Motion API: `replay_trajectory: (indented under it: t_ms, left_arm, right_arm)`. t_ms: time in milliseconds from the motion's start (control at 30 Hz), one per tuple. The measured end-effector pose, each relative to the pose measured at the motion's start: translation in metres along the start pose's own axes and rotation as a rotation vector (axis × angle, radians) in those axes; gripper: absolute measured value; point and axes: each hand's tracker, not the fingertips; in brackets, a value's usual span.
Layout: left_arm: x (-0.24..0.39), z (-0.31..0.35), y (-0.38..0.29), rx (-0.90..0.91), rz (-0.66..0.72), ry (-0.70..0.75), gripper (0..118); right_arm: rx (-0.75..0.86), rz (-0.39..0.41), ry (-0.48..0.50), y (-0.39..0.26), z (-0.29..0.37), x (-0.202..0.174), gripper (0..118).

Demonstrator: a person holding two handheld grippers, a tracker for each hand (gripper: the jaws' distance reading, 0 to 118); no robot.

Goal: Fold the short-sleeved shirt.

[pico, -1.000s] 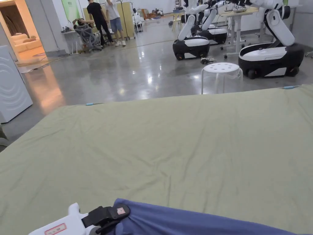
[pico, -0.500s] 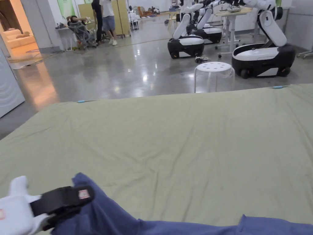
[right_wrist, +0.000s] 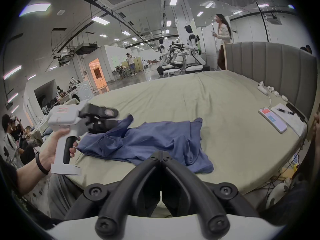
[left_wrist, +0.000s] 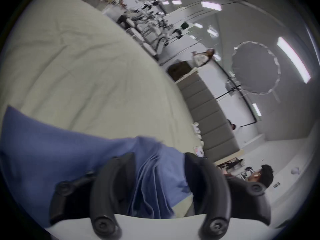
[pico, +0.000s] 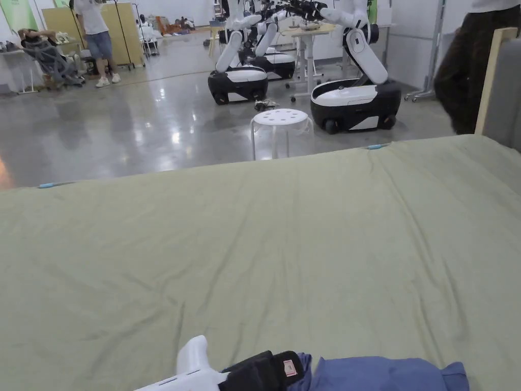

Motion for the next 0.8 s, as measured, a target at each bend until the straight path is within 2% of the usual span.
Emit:
replay_trajectory:
  t_ms: [33, 100, 133, 167, 233, 333, 367, 533, 600, 633, 667, 700, 733, 800]
  left_arm:
    - [0.002, 0.009, 0.003, 0.019, -0.026, -0.02, 61]
    - [0.003, 0.023, 0.006, 0.045, -0.045, 0.064, 55]
    - [0.001, 0.019, 0.006, 0.022, -0.038, 0.089, 39]
    - [-0.002, 0.012, 0.003, -0.015, -0.053, 0.118, 4]
    - [-0.005, -0.013, -0.01, -0.055, -0.062, 0.184, 4]
    - [-0.018, -0.055, -0.029, -0.193, -0.036, 0.101, 3]
    - [-0.024, -0.068, -0.039, -0.248, -0.059, 0.154, 3]
    - [-0.003, -0.053, -0.016, -0.208, -0.113, 0.182, 4]
    - [0.006, -0.014, -0.006, -0.131, -0.114, 0.115, 6]
    - [0.003, 0.01, -0.004, -0.088, -0.094, 0.066, 19]
    - [-0.001, 0.035, 0.004, -0.055, -0.067, 0.062, 54]
    - [-0.006, 0.059, 0.012, -0.034, -0.037, 0.058, 66]
    - [-0.015, 0.079, 0.019, -0.017, -0.011, 0.044, 66]
    - [-0.041, 0.12, 0.033, -0.005, 0.072, 0.108, 66]
  right_arm:
    - [-0.001, -0.02, 0.008, -0.001, -0.001, 0.003, 0]
    - [0.002, -0.07, 0.033, -0.002, -0.007, 0.006, 0]
    - [0.001, -0.093, 0.049, -0.003, -0.009, 0.008, 0]
    - [-0.002, -0.114, 0.059, -0.004, -0.013, 0.01, 0]
    - [-0.004, -0.134, 0.046, -0.004, -0.015, 0.009, 0]
    - [0.005, -0.143, 0.056, -0.004, -0.008, 0.006, 0]
    - [0.007, -0.142, 0.058, -0.004, -0.006, 0.006, 0]
    - [-0.012, -0.123, 0.049, -0.005, -0.009, 0.007, 0]
    - [-0.02, -0.128, 0.055, -0.005, -0.011, 0.007, 0]
    - [-0.018, -0.128, 0.058, -0.005, -0.011, 0.007, 0]
    - [-0.02, -0.127, 0.068, -0.004, -0.012, 0.007, 0]
    - [-0.023, -0.123, 0.08, -0.003, -0.014, 0.007, 0]
    - [-0.025, -0.115, 0.084, -0.002, -0.014, 0.006, 0]
    - [-0.033, -0.086, 0.092, -0.002, -0.014, 0.004, 0]
